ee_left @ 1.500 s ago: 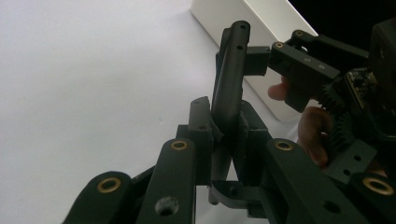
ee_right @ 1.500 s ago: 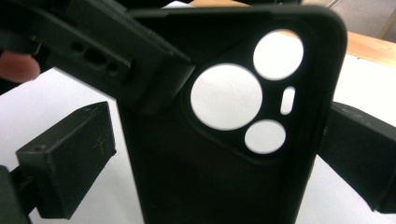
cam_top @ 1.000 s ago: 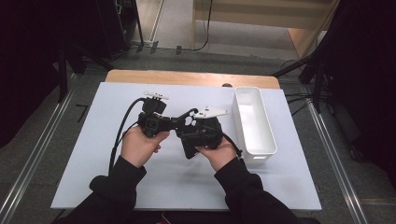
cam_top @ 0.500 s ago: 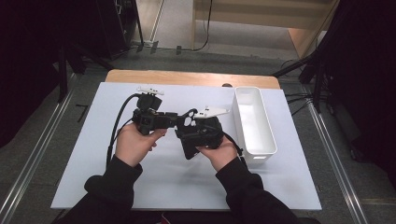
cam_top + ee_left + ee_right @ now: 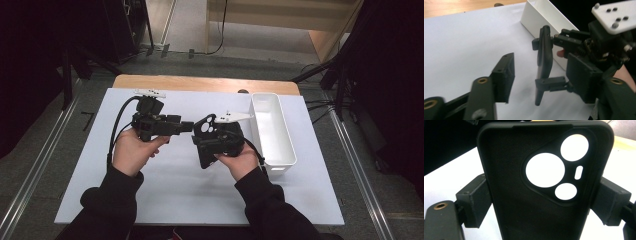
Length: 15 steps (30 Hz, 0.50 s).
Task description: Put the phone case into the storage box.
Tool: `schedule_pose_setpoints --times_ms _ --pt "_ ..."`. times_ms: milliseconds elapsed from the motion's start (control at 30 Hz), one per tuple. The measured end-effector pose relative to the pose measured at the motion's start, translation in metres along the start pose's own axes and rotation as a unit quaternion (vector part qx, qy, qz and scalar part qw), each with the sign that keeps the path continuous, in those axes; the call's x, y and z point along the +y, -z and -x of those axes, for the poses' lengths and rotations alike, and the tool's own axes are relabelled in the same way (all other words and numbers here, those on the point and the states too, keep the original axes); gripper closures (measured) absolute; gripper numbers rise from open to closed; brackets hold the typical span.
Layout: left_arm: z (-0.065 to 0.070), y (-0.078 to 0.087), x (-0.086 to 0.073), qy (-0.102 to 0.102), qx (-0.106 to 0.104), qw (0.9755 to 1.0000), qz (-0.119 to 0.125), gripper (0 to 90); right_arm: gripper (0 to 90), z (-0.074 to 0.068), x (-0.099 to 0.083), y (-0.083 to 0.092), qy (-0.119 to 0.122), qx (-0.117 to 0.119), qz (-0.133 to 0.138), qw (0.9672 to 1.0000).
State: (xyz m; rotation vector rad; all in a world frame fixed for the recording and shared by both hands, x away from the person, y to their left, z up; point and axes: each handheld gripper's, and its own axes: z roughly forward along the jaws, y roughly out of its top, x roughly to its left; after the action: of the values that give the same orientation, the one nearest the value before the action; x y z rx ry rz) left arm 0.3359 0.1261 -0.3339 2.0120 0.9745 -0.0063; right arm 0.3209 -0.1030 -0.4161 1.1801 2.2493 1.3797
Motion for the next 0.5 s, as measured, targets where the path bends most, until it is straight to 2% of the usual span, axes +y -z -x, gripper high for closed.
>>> schedule_pose_setpoints --times_ms 100,167,267,367,400,500 --pt "-0.003 -0.001 -0.002 -0.016 -0.003 0.9999 0.001 33.9 12.0 0.003 0.001 0.002 -0.003 0.001 0.001 1.0" --pt "-0.007 -0.002 -0.004 -0.027 -0.014 0.9995 0.004 33.1 12.1 0.004 0.001 0.004 0.001 0.002 0.003 1.0" --pt "-0.009 -0.005 -0.007 -0.044 -0.034 0.9984 -0.013 30.9 12.0 0.007 0.002 0.006 -0.005 0.008 0.005 0.9999" --pt "-0.01 -0.006 -0.01 -0.071 -0.029 0.9969 -0.019 28.8 12.0 0.01 0.003 0.009 -0.007 0.013 0.009 0.9999" --pt "-0.011 -0.007 -0.011 -0.074 -0.029 0.9966 -0.019 27.5 12.0 0.011 0.004 0.01 -0.007 0.015 0.009 0.9998" --pt "-0.014 -0.006 -0.015 -0.098 -0.022 0.9948 -0.017 27.4 12.0 0.013 0.006 0.013 0.001 0.024 0.008 0.9997"
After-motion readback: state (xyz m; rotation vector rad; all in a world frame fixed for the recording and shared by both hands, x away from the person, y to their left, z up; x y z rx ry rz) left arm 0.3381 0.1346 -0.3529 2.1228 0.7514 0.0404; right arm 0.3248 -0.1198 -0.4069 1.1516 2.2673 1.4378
